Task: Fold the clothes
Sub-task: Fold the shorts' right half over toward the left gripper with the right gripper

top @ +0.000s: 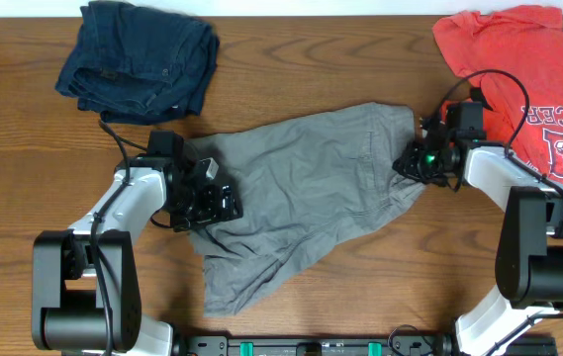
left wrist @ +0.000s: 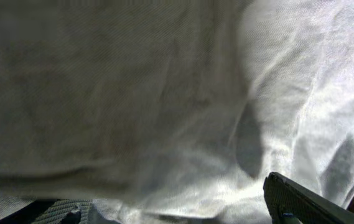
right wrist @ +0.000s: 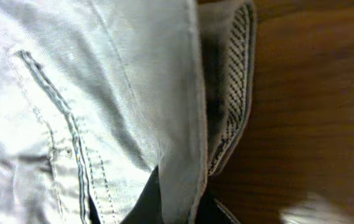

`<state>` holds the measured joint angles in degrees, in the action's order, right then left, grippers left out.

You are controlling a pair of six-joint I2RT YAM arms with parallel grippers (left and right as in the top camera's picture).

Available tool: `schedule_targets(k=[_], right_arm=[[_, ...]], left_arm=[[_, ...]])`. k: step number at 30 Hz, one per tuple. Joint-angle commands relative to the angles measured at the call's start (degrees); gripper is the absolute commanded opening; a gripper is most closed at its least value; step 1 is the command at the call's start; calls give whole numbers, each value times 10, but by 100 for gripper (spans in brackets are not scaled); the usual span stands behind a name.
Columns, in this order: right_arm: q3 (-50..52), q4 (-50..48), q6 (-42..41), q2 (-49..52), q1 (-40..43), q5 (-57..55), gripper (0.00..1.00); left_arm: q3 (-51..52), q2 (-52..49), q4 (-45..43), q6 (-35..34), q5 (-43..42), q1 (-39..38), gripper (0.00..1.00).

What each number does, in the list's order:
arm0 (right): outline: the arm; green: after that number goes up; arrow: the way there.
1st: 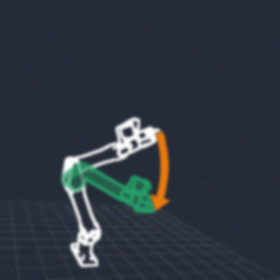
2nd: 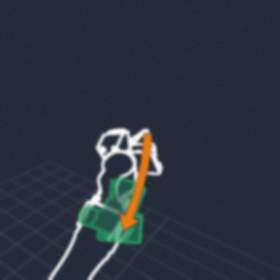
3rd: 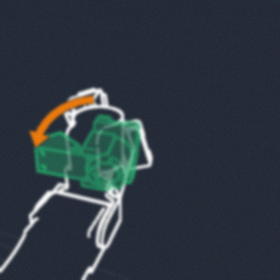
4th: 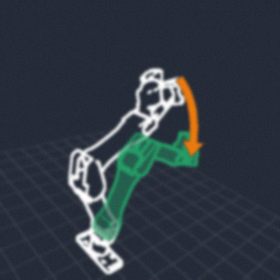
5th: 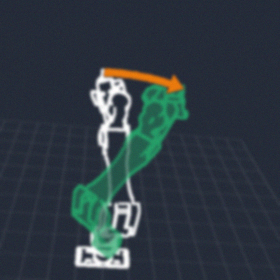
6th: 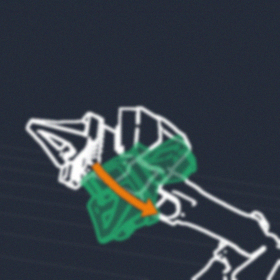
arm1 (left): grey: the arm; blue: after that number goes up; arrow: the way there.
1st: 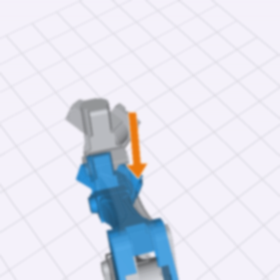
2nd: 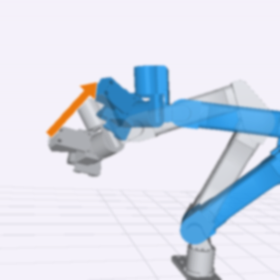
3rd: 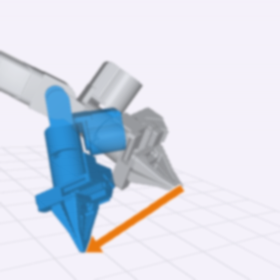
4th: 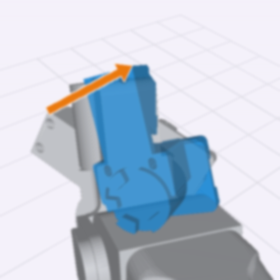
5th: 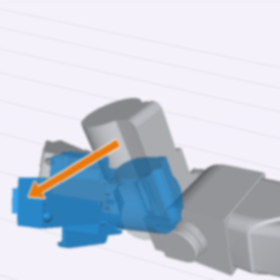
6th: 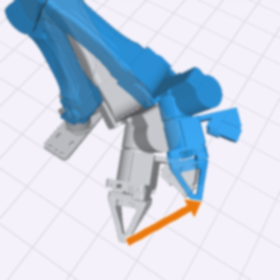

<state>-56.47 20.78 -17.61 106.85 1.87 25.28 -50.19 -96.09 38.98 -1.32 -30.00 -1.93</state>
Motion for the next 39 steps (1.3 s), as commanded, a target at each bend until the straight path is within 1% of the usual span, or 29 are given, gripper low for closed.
schedule_targets(k=[1,4,7,10,16,20,22,27,31,39], right_arm=[[12,4,-6,25,4,39,1],[-9,20,-2,22,20,42,1],[-41,54,25,14,39,52,1],[-76,94,51,-1,58,52,1],[-153,172,93,-36,77,52,1],[-205,227,124,-64,67,54,1],[-224,251,134,-76,54,54,1],[-240,268,136,-105,-15,54,1],[-240,255,129,-105,-112,47,1],[-240,157,35,-105,-297,-34,1]], left_arm=[[12,-32,-14,-4,42,-2,89],[12,-32,-20,-12,43,-2,89],[12,-32,-24,-33,43,-3,88],[12,-32,-27,-37,41,-5,88],[12,-32,-47,-38,35,-44,88],[12,-32,-79,-82,35,-76,88],[12,-32,-92,-101,35,-85,86],[12,-32,-97,-111,36,-88,85],[12,-32,-97,-115,37,-88,84],[12,-32,-97,-115,37,-88,84]])
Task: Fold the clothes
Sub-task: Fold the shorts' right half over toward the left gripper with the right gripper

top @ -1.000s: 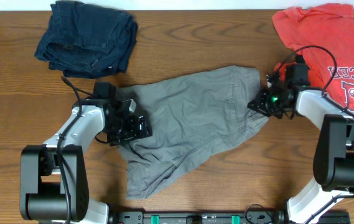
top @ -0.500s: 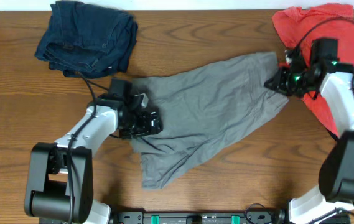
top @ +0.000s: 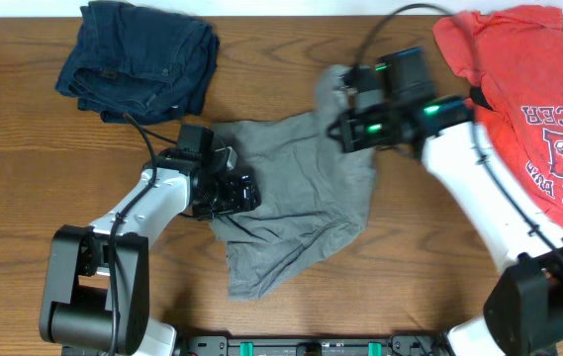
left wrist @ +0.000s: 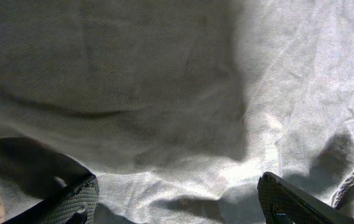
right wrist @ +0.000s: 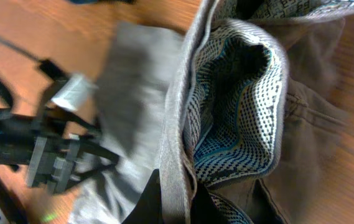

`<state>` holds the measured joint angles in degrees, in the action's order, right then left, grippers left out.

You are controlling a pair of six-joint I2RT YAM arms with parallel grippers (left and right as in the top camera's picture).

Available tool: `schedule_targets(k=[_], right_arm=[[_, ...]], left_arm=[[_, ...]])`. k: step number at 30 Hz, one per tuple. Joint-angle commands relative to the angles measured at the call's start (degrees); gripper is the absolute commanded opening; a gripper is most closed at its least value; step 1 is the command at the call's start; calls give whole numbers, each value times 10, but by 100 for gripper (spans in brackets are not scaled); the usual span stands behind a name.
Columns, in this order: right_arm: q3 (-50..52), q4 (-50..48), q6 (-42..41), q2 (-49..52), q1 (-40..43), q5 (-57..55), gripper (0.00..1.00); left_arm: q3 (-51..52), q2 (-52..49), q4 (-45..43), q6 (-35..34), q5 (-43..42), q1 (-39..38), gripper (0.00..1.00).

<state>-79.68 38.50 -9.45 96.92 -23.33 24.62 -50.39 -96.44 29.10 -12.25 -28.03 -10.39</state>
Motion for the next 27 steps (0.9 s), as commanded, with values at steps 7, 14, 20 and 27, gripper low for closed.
schedule_targets(k=[7,14,20,27], right_arm=[[-8,-72,-108,7,-142,-76,1],[-8,-97,-150,36,-190,-121,1],[-8,-103,-154,43,-188,-124,1],[-8,-103,-154,43,-187,-125,1]], left_arm=[[14,-29,1,-5,17,-3,84],[11,-28,9,-5,17,0,84],[-38,-17,103,-3,18,30,85],[-85,34,174,-1,22,59,98]])
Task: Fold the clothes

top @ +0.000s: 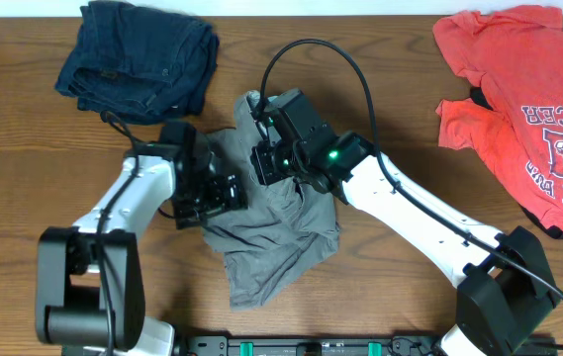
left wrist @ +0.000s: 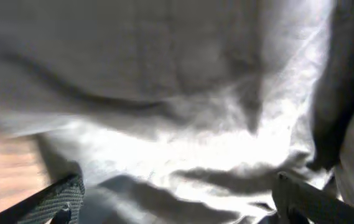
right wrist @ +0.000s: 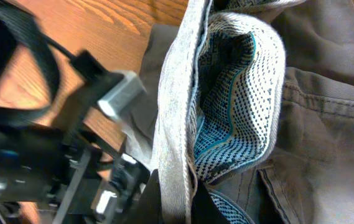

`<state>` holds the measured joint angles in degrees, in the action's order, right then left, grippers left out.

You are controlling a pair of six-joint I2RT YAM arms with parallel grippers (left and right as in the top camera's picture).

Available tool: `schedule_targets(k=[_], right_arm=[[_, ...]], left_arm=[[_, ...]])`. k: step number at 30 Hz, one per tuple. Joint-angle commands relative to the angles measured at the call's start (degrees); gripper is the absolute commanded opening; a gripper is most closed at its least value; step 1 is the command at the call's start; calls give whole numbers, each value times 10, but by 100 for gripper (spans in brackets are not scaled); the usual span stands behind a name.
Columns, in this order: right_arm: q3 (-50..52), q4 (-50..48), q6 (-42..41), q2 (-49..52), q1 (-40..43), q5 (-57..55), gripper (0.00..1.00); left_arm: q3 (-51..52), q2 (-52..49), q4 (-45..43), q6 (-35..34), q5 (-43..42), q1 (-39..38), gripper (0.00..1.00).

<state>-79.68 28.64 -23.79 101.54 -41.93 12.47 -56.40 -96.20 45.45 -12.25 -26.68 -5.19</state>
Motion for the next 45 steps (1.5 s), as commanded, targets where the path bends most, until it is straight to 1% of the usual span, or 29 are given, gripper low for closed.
schedule_targets(k=[1,4,8,11,16,20,21,22,23,26,27,28,30,32,36,40,45], right_arm=[[-8,-4,-11,-3,-1,-4,1],[-8,-3,-11,-3,-1,-5,1],[-8,5,-10,-2,-2,-4,1],[-8,12,-10,-2,-8,-4,1],[-7,13,-8,8,-25,7,1],[-7,6,-8,25,-44,29,1],[-7,3,-3,28,-50,37,5],[-7,0,4,33,-54,45,11],[-7,0,17,35,-59,52,25],[-7,2,36,36,-69,54,73],[-8,3,40,33,-69,54,84],[-8,3,42,32,-68,56,89],[-8,3,42,23,-61,63,97],[-8,8,42,8,-50,63,99],[-8,25,41,-19,-14,43,99],[-8,62,42,-40,45,4,99],[-8,106,42,-41,133,-2,99]], left_arm=[[-28,41,13,-1,8,8,98],[-33,71,14,1,16,8,98],[-56,113,39,-5,70,22,98],[-80,152,51,-29,110,58,98],[-91,212,24,-59,113,150,98],[-91,224,9,-59,113,207,98],[-91,223,9,-59,113,216,98],[-91,221,9,-59,113,221,98],[-91,219,9,-59,113,225,98],[-91,212,7,-59,113,225,98],[-91,210,6,-59,113,225,98],[-91,208,6,-59,113,225,98],[-91,206,5,-59,113,225,98],[-91,204,6,-58,113,225,98],[-90,202,15,-57,109,224,98],[-72,197,41,-47,107,215,98],[-35,178,64,-32,107,167,98]])
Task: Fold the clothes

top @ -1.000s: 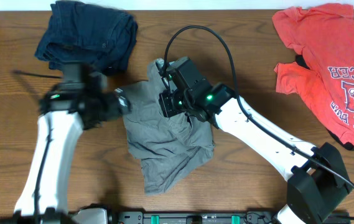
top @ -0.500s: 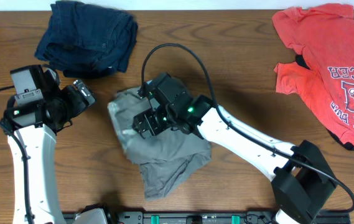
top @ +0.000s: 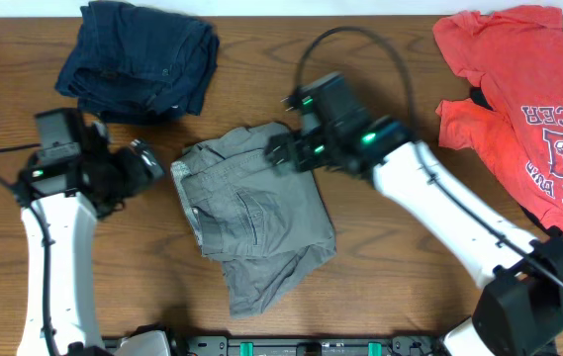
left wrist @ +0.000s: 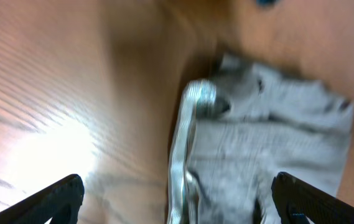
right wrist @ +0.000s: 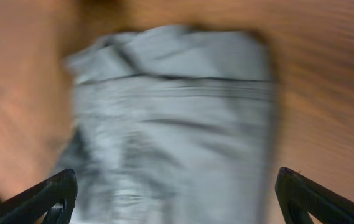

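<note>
The grey shorts (top: 251,213) lie doubled over in the middle of the table, waistband at the left and one leg end sticking out toward the front. In the left wrist view the shorts (left wrist: 264,143) appear blurred, and the same shorts (right wrist: 177,124) fill the right wrist view. My left gripper (top: 152,163) hangs open to the left of them, over bare wood; the wrist view shows this gripper (left wrist: 177,211) with nothing between its fingers. My right gripper (top: 279,153) is open above the shorts' back right corner, and in its own view that gripper (right wrist: 177,208) is empty.
A heap of navy jeans (top: 138,59) lies at the back left. A red T-shirt (top: 518,79) with white lettering is spread at the back right, over something black (top: 558,222). Bare wooden table (top: 410,287) shows at the front right.
My right gripper has let go of the waistband and moved back to the right. The left arm has come off the cloth to the left. The shorts now lie folded flat.
The shorts lay spread across the table, my right gripper shut on the waistband at the right end, my left open on the left end. The right then held the waistband at the back middle, then over the left end. Now both grippers are open.
</note>
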`<state>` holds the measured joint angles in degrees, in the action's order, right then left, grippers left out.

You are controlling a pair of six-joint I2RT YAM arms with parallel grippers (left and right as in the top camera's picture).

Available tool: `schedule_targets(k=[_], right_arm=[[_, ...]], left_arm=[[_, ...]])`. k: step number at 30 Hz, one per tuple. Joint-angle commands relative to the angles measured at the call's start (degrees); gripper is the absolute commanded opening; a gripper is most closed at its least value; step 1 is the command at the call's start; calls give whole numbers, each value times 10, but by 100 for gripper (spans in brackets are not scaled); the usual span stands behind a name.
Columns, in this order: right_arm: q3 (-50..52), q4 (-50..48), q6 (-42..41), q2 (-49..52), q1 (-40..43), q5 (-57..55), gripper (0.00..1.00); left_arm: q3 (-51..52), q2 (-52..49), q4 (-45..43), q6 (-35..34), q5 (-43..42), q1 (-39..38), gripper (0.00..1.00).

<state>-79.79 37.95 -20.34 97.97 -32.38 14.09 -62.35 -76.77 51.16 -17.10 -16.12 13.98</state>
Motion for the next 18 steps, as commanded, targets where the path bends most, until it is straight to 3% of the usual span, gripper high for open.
schedule_targets(k=[1,8,14,18], right_arm=[[-7,19,7,-6,52,-19,99],[-7,50,11,-6,127,-20,99],[-7,61,11,-6,137,-50,99],[-7,62,11,-6,137,-62,99]], left_arm=[[31,-20,8,16,1,-36,98],[60,-56,22,9,2,-105,98],[108,-75,15,-47,3,-109,98],[132,-76,-7,-49,-44,-109,98]])
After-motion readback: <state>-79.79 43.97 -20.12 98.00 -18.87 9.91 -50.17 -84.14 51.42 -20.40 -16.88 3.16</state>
